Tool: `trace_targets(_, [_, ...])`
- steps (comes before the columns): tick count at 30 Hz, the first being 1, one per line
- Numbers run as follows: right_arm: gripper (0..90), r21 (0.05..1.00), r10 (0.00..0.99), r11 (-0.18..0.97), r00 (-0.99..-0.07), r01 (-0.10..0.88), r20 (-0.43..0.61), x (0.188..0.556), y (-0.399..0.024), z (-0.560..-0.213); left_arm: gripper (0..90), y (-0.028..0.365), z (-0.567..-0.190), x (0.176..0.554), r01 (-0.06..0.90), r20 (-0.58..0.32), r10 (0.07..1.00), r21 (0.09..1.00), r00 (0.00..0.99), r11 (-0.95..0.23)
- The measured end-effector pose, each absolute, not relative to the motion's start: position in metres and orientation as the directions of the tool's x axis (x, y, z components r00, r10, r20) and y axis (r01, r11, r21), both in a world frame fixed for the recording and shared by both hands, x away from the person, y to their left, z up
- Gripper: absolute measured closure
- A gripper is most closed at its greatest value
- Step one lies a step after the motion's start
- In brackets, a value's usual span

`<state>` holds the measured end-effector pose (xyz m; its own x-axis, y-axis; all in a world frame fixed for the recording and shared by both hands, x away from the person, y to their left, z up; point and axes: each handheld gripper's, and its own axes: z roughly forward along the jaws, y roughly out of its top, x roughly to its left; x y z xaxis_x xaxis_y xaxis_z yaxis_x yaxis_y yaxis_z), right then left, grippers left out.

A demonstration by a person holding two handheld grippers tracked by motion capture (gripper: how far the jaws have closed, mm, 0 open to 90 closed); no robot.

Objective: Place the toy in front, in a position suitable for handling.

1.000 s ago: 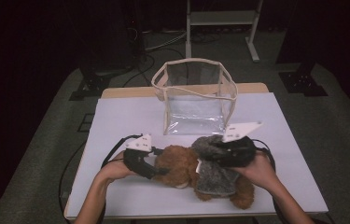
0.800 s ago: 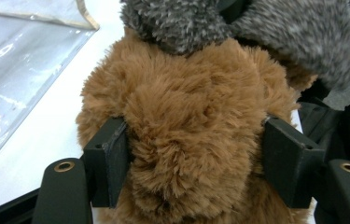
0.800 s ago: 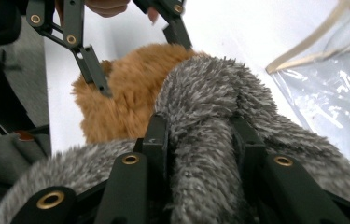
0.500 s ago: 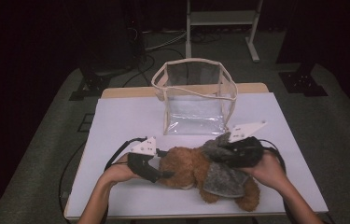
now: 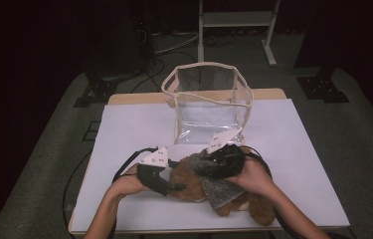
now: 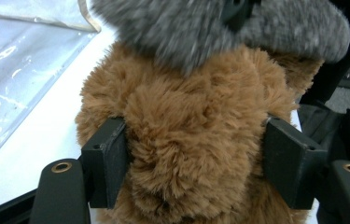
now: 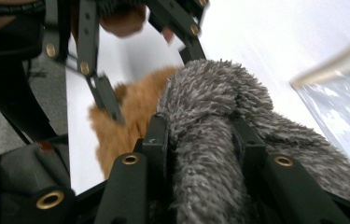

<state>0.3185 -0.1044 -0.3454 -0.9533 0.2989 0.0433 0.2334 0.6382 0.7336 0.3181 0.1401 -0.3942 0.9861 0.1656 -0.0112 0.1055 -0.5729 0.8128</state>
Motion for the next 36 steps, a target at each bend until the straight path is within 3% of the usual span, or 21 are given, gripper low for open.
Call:
trace_targets(6, [64.1,0.725,0.294,0.651,-0.955,0.225,0.033,0.318,-0.108,-0.344,29.0,0.143,-0.397,0.316,0.113,-0.018,0.175,0.827,0.984,-0.551])
trace_targets(14, [63.8,0.78,0.477,0.541,-0.879,0.315,0.025,0.304,-0.206,-0.334,25.8,0.141,-0.396,0.316,0.118,-0.013,0.193,0.83,0.981,-0.545])
trace_targets(16, [63.8,0.784,0.491,0.531,-0.871,0.322,0.026,0.303,-0.211,-0.336,22.6,0.14,-0.394,0.319,0.116,0.001,0.211,0.832,0.978,-0.542])
trace_targets(17, [63.7,0.789,0.503,0.513,-0.863,0.339,0.044,0.302,-0.214,-0.345,13.1,0.14,-0.39,0.322,0.117,0.014,0.235,0.838,0.972,-0.533])
trace_targets(18, [63.7,0.789,0.503,0.513,-0.863,0.339,0.044,0.302,-0.214,-0.345,11.0,0.14,-0.39,0.322,0.117,0.014,0.235,0.838,0.972,-0.533])
trace_targets(21, [64.1,0.816,0.502,0.472,-0.863,0.334,0.062,0.296,-0.206,-0.361,9.3,0.134,-0.386,0.325,0.153,-0.031,0.263,0.876,0.964,-0.457])
trace_targets(28, [64.3,0.847,0.483,0.447,-0.875,0.287,0.041,0.269,-0.201,-0.368,4.0,0.112,-0.397,0.318,0.185,-0.047,0.263,0.83,0.964,-0.527])
trace_targets(30, [64.3,0.85,0.476,0.447,-0.878,0.277,0.036,0.264,-0.202,-0.368,5.1,0.111,-0.399,0.317,0.172,-0.038,0.253,0.827,0.967,-0.535])
trace_targets(31, [64.1,0.858,0.47,0.438,-0.882,0.269,0.037,0.257,-0.206,-0.365,12.1,0.112,-0.398,0.311,0.147,-0.014,0.241,0.826,0.971,-0.544])
trace_targets(36, [64.3,0.882,0.503,0.386,-0.863,0.27,0.044,0.253,-0.226,-0.352,15.9,0.114,-0.396,0.303,0.118,0.02,0.231,0.815,0.973,-0.568])
